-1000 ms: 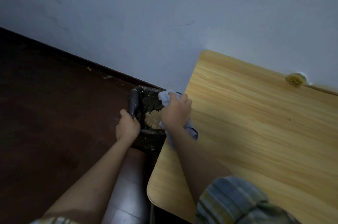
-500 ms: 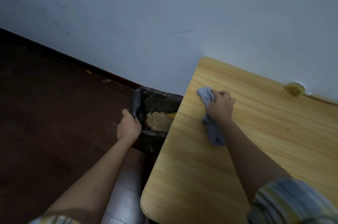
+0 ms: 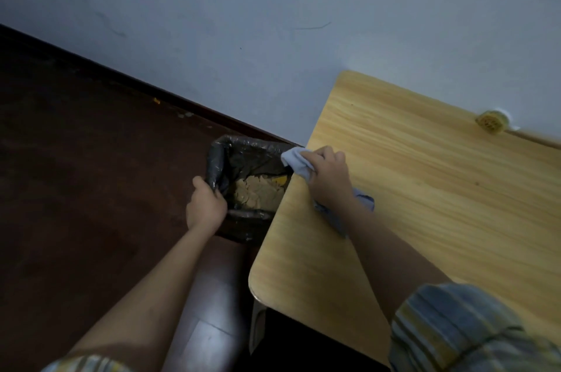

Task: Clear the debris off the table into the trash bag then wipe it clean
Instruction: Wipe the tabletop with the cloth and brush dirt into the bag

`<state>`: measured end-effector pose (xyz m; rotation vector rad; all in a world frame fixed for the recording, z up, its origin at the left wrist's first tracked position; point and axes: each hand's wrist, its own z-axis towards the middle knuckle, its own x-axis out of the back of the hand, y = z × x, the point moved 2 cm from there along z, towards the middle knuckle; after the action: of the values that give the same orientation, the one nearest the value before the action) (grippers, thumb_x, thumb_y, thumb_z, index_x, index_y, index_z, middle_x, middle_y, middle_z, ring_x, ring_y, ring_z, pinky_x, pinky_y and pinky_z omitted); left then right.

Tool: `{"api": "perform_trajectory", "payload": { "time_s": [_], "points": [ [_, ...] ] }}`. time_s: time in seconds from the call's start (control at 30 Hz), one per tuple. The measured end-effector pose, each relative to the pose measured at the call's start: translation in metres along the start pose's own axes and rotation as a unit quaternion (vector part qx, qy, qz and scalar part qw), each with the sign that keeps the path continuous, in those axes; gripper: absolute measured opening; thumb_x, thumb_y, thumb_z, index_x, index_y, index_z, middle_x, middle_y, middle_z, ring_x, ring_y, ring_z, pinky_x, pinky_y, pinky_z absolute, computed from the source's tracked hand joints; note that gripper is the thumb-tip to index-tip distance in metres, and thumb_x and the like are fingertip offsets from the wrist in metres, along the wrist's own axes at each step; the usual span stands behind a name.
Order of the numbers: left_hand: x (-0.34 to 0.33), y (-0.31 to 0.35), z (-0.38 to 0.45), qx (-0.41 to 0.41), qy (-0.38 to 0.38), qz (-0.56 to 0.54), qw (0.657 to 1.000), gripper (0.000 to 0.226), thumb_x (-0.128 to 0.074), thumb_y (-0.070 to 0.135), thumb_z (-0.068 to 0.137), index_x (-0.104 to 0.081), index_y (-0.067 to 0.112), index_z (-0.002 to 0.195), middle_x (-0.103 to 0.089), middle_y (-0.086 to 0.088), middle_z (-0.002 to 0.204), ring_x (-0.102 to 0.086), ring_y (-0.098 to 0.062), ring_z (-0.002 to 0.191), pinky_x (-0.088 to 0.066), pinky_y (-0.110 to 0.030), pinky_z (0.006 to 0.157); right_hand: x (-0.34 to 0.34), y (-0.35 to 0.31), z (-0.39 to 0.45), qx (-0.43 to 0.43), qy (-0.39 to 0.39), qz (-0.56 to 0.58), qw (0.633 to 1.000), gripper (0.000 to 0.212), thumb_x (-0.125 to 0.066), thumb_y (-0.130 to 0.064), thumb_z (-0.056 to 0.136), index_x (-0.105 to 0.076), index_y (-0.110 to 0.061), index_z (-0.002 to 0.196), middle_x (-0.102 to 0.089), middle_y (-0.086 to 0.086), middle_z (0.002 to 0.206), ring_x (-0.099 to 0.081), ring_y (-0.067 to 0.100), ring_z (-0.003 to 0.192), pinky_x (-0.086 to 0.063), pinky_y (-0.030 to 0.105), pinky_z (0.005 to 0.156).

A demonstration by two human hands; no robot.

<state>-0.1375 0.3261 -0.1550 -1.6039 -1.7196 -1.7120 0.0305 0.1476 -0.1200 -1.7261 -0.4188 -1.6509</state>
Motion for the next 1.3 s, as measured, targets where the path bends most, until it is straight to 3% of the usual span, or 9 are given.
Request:
{"api": "perform_trajectory", "payload": {
  "time_s": [0.17, 0.53, 0.83, 0.93, 1.03, 1.1, 1.17, 1.3],
  "points": [
    [0.014, -0.031, -0.033, 0.03, 0.012, -0.014, 0.999, 0.025, -0.042, 0.017, 0.098, -0.036, 0.004, 0.119, -0.059, -0.026, 0.117, -0.056, -0.045, 0.105, -0.041, -0.043, 0.086, -0.003, -0.038, -0.053, 0.02, 0.011, 0.036, 0.999, 0.039, -0.047, -0.004, 0.094, -0.063, -0.019, 0.126, -0.057, 0.012, 0.112, -0.045, 0.029, 0.09, -0.035, 0.038, 0.075],
    [0.034, -0.089, -0.103, 0.064, 0.023, -0.026, 0.997, 0.025, -0.041, 0.017, 0.098, -0.036, 0.003, 0.117, -0.058, -0.026, 0.117, -0.055, -0.046, 0.107, -0.041, -0.043, 0.086, -0.025, -0.104, -0.145, 0.023, 0.006, 0.053, 0.998, 0.045, -0.047, -0.008, 0.093, -0.054, -0.026, 0.134, -0.049, 0.008, 0.114, -0.037, 0.027, 0.094, -0.021, 0.03, 0.073],
    [0.037, -0.123, -0.151, 0.066, 0.02, -0.017, 0.998, 0.02, -0.039, 0.02, 0.098, -0.035, 0.005, 0.112, -0.06, -0.022, 0.113, -0.056, -0.044, 0.105, -0.038, -0.039, 0.077, -0.032, -0.138, -0.181, 0.022, -0.005, 0.045, 0.999, 0.047, -0.047, -0.012, 0.095, -0.046, -0.029, 0.138, -0.044, 0.007, 0.12, -0.035, 0.028, 0.1, -0.022, 0.031, 0.079],
    [0.04, -0.128, -0.164, 0.06, 0.024, -0.015, 0.998, 0.021, -0.04, 0.02, 0.099, -0.036, 0.005, 0.112, -0.06, -0.023, 0.114, -0.056, -0.044, 0.105, -0.042, -0.041, 0.08, -0.034, -0.155, -0.189, 0.083, -0.023, 0.007, 0.996, 0.048, -0.048, -0.008, 0.092, -0.049, -0.028, 0.135, -0.044, 0.006, 0.119, -0.035, 0.028, 0.103, -0.023, 0.032, 0.079],
    [0.044, -0.129, -0.172, 0.066, 0.022, -0.016, 0.997, 0.022, -0.04, 0.02, 0.099, -0.035, 0.005, 0.114, -0.059, -0.023, 0.116, -0.056, -0.043, 0.107, -0.042, -0.041, 0.083, -0.035, -0.171, -0.2, 0.215, -0.092, -0.037, 0.972, 0.044, -0.049, -0.004, 0.092, -0.055, -0.025, 0.13, -0.047, 0.008, 0.119, -0.038, 0.029, 0.106, -0.027, 0.035, 0.081],
    [0.047, -0.13, -0.173, 0.072, 0.024, -0.011, 0.997, 0.024, -0.04, 0.021, 0.099, -0.035, 0.005, 0.115, -0.058, -0.023, 0.118, -0.054, -0.044, 0.109, -0.042, -0.041, 0.084, -0.031, -0.175, -0.203, 0.266, -0.081, -0.05, 0.959, 0.044, -0.05, -0.002, 0.091, -0.057, -0.022, 0.129, -0.05, 0.009, 0.125, -0.04, 0.029, 0.108, -0.03, 0.038, 0.084],
    [0.048, -0.129, -0.172, 0.067, 0.027, -0.012, 0.997, 0.024, -0.04, 0.02, 0.098, -0.035, 0.004, 0.115, -0.058, -0.024, 0.119, -0.054, -0.045, 0.11, -0.041, -0.041, 0.085, -0.017, -0.167, -0.198, 0.217, -0.026, -0.022, 0.976, 0.045, -0.053, -0.002, 0.088, -0.057, -0.022, 0.128, -0.051, 0.009, 0.128, -0.04, 0.029, 0.11, -0.032, 0.038, 0.087],
    [0.047, -0.124, -0.169, 0.056, 0.031, -0.01, 0.998, 0.023, -0.041, 0.02, 0.098, -0.035, 0.006, 0.114, -0.058, -0.023, 0.117, -0.055, -0.044, 0.108, -0.042, -0.041, 0.083, 0.012, -0.106, -0.181, -0.005, 0.075, 0.05, 0.996, 0.045, -0.054, -0.007, 0.09, -0.055, -0.023, 0.133, -0.053, 0.008, 0.128, -0.04, 0.03, 0.112, -0.034, 0.036, 0.09]
  ]
}}
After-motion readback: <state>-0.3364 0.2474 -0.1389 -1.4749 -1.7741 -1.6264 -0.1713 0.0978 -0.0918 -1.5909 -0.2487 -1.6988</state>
